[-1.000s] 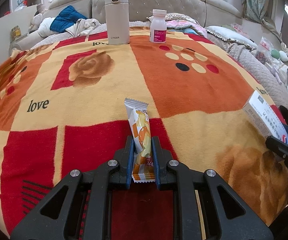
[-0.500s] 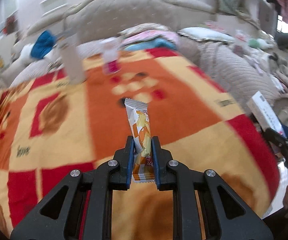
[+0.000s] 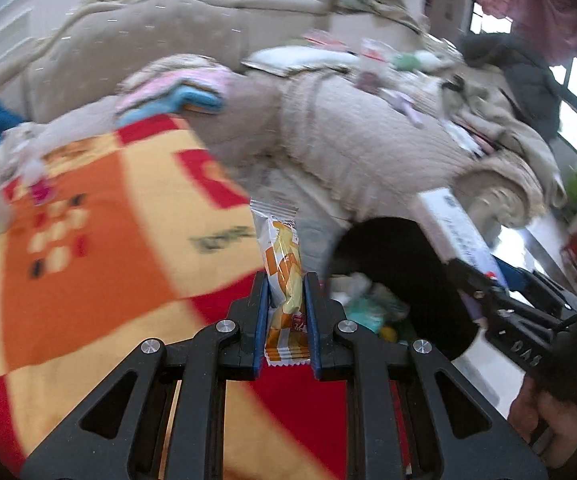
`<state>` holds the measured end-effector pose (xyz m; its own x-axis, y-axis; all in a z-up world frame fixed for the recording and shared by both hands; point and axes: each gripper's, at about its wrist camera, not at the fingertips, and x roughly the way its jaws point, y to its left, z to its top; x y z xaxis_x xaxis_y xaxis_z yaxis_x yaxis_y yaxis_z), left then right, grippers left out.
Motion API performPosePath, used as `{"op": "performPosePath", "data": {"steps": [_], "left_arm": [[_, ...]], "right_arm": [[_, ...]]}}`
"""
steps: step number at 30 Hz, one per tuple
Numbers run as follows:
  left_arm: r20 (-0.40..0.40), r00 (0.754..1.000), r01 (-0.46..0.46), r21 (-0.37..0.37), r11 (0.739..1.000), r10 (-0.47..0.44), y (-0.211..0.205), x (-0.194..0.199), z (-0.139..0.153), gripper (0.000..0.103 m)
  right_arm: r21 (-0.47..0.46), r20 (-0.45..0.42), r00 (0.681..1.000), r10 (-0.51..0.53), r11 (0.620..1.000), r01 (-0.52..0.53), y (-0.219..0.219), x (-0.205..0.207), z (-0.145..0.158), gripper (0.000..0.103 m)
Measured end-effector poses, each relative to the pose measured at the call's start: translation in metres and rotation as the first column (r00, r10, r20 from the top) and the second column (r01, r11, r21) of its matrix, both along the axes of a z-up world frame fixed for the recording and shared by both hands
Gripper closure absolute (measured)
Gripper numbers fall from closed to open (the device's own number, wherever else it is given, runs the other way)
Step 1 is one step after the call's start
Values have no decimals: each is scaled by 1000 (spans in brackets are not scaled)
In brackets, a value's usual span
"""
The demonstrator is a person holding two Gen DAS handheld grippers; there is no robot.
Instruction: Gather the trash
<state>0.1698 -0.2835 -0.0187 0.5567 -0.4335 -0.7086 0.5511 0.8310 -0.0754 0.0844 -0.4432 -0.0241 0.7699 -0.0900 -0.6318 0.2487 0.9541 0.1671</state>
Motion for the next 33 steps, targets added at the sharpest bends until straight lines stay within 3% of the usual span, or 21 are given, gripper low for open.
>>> {"op": "performPosePath", "data": {"steps": [7, 11, 16, 18, 20, 23, 27, 28, 29, 31, 32, 33], "left_arm": [[-50, 983, 179, 0, 984, -179, -63, -3, -33, 88], [-66, 981, 183, -24, 983, -184, -68, 6, -35, 88], [-99, 975, 197, -37, 980, -200, -69, 8, -39, 86], [-128, 970, 204, -21, 979, -205, -73, 8, -44, 76], [-102, 979, 176, -6, 984, -175, -70, 6, -42, 55], [-71, 985, 151, -46, 987, -154, -56, 5, -31, 45], [-47, 998, 44, -110, 993, -49, -19, -2, -14, 43], [-32, 999, 6, -126, 992, -11, -5, -6, -8, 36], [-15, 1000, -16, -134, 991, 15, 4, -11, -3, 22], [41, 996, -75, -100, 992, 79, 29, -32, 10, 6], [61, 994, -89, -90, 992, 95, 36, -41, 14, 5], [96, 988, -113, -86, 990, 121, 49, -56, 20, 5]], "right_arm": [[8, -75, 995, -58, 998, 59, -32, -2, -14, 54], [1, -95, 993, -76, 997, 76, -44, 2, -19, 54], [72, -111, 992, -63, 995, 71, -51, 9, -29, 54], [111, -121, 990, -67, 991, 80, -52, 13, -33, 52], [108, -114, 989, -92, 989, 105, -50, 14, -30, 52], [94, -87, 989, -123, 987, 131, -49, 11, -23, 51], [38, -49, 986, -161, 986, 163, -42, 1, -8, 51], [23, -27, 985, -169, 985, 169, -38, -6, -2, 51], [7, -1, 985, -171, 985, 171, -32, -16, 6, 51], [-28, 47, 987, -155, 987, 156, -16, -35, 20, 49], [-52, 63, 988, -140, 988, 144, -5, -48, 28, 38], [-73, 77, 988, -132, 988, 137, 8, -63, 35, 22]]}}
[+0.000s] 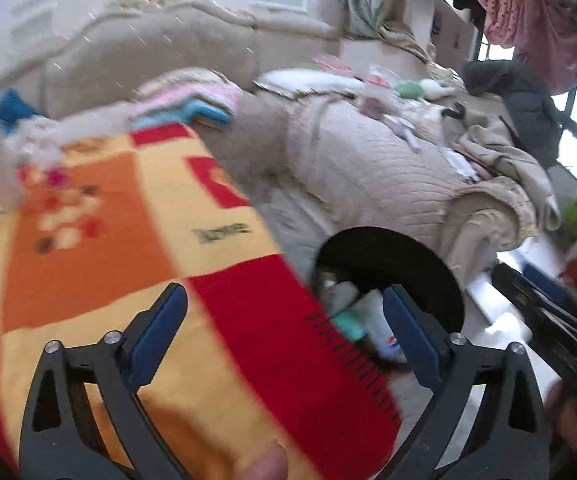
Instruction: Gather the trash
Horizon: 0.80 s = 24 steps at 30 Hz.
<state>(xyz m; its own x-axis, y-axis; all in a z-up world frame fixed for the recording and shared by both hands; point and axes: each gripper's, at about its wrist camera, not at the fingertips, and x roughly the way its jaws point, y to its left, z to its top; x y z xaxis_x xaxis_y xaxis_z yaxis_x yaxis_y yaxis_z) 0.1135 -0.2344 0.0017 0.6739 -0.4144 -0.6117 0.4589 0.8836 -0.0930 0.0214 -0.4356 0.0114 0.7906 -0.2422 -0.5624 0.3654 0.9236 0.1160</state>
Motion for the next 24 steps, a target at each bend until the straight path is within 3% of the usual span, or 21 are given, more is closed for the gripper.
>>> {"op": "performPosePath", "data": {"steps": [2, 5, 7, 13, 19, 24], "left_arm": [[45, 999, -23, 21, 1000, 22, 15, -25, 8, 5], [77, 997, -24, 76, 997, 18, 33, -62, 14, 5], [71, 997, -35, 79, 996, 30, 45, -81, 18, 5], [-31, 1000, 1, -18, 1000, -2, 71, -96, 40, 4], [-68, 997, -31, -77, 997, 26, 84, -105, 75, 4], [-90, 995, -44, 38, 998, 47, 75, -99, 76, 4]], "right_arm": [[-44, -6, 1000, 5, 999, -5, 23, -28, 6, 10], [-77, -84, 995, 48, 996, -54, 52, -60, 2, 10], [-50, -127, 989, 70, 996, -77, 63, -77, -1, 10], [43, -166, 985, 38, 999, -31, 63, -110, 10, 10], [4, -151, 989, 11, 1000, -10, 74, -114, 45, 9], [-32, -161, 987, 12, 999, -18, 85, -110, 56, 8]]}}
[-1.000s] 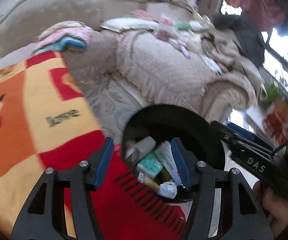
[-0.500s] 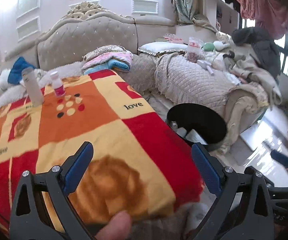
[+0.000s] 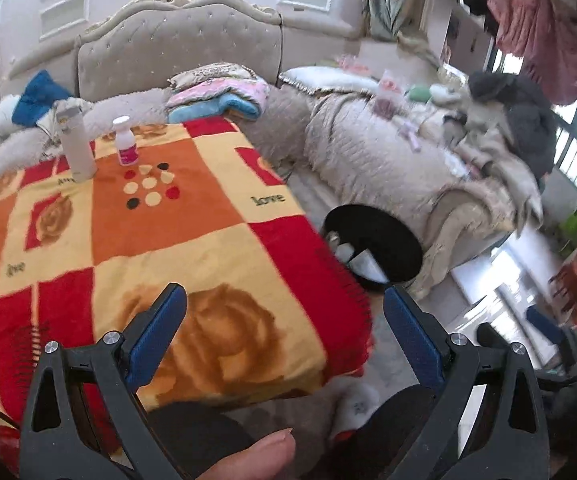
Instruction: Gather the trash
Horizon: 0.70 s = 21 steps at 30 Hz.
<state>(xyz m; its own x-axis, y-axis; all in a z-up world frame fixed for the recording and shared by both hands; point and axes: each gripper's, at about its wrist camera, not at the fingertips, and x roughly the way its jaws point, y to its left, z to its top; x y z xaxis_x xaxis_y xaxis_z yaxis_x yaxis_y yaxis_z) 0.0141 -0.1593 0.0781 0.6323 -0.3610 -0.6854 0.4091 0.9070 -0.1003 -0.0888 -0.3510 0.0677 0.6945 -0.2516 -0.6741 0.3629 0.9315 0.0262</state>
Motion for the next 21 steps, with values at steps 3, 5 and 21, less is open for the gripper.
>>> {"op": "performPosePath", "data": {"steps": [3, 5, 21], "left_arm": [[31, 999, -19, 81, 997, 16, -7, -2, -3, 4], [26, 1000, -19, 83, 996, 17, -8, -2, -5, 4], [-15, 997, -71, 51, 996, 72, 2, 11, -15, 4]], "right_arm": [[-1, -27, 1000, 1, 1000, -1, 1, 4, 2, 8], [-20, -43, 999, -1, 1000, 0, 1, 8, 2, 8], [-57, -57, 998, -3, 998, 0, -5, 28, 8, 8]]}}
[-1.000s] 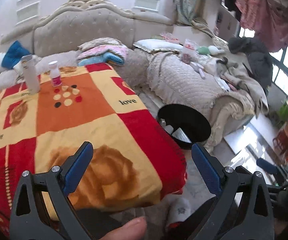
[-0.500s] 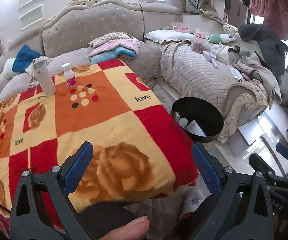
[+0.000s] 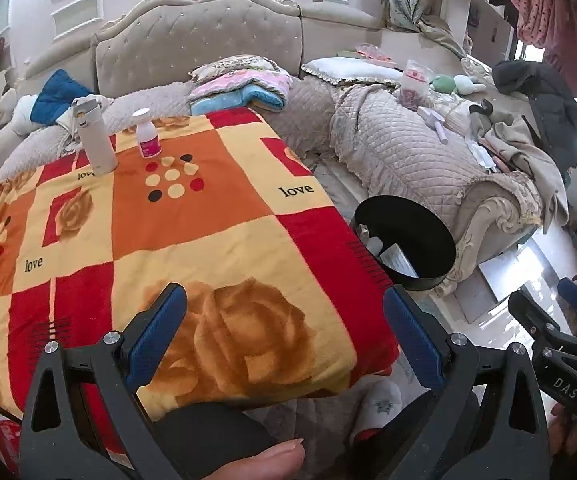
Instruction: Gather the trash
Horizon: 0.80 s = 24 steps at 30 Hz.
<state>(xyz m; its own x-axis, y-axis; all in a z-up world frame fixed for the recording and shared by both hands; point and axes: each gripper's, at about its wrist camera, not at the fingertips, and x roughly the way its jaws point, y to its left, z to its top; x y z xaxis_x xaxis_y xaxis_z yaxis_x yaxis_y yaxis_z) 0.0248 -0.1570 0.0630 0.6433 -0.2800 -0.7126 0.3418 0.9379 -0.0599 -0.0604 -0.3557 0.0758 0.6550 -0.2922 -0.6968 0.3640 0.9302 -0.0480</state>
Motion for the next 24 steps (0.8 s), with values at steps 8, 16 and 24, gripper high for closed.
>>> {"op": "performPosePath", "data": {"steps": [8, 16, 24], "left_arm": [[-17, 1000, -3, 5, 1000, 3, -1, 6, -5, 4], [-13, 1000, -24, 6, 1000, 25, 0, 13, -5, 4], [-23, 999, -36, 8, 999, 36, 3, 16, -7, 4]], "right_arm": [[-3, -1, 1000, 19, 1000, -19, 2, 8, 2, 8], [-4, 7, 999, 46, 999, -46, 6, 14, 9, 8], [-11, 8, 998, 69, 998, -69, 10, 18, 11, 8]]}}
